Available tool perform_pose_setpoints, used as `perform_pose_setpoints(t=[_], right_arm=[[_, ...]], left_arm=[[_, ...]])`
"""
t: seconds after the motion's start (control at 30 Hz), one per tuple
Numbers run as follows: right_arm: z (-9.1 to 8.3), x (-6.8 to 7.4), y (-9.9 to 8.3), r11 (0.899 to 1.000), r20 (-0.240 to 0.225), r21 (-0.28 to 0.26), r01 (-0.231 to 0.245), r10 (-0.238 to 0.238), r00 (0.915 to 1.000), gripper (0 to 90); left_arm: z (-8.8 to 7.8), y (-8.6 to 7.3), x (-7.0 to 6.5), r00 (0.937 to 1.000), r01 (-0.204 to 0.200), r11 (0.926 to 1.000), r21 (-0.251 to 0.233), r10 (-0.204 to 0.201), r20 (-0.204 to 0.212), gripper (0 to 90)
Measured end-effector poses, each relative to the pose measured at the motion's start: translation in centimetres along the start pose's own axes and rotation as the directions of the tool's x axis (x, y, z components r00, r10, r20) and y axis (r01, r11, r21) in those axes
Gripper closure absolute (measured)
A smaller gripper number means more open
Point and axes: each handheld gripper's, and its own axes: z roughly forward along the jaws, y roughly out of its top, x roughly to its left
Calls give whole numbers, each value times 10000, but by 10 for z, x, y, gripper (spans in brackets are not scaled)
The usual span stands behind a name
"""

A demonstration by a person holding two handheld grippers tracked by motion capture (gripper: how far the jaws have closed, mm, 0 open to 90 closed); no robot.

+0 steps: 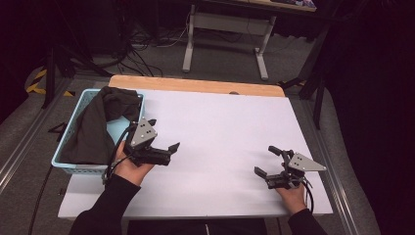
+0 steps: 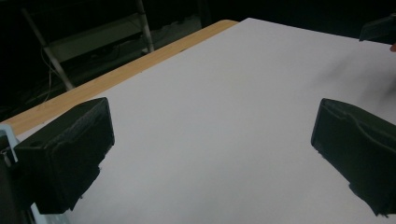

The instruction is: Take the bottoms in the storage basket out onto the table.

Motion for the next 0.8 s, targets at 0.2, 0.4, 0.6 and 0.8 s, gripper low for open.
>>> perform_pose_setpoints(t=[0.2,0.4,0.6,0.8], right_arm=[[0,0,0,10000,-31,-4,-15,15,10000,23],[0,0,0,10000,-55,-1,-2,2,10000,23],[0,0,0,10000,-80,5,-6,6,10000,23],[0,0,0,10000,-70,-6,-1,1,10000,23]], left_arm=[[-1,3,10,9998,38,9995,308,-32,-194,5],[-2,4,17,9998,126,9984,548,-117,-161,5],[-4,4,25,9996,168,9973,719,-150,-252,4],[-7,5,36,9984,289,9957,880,-245,-515,3]])
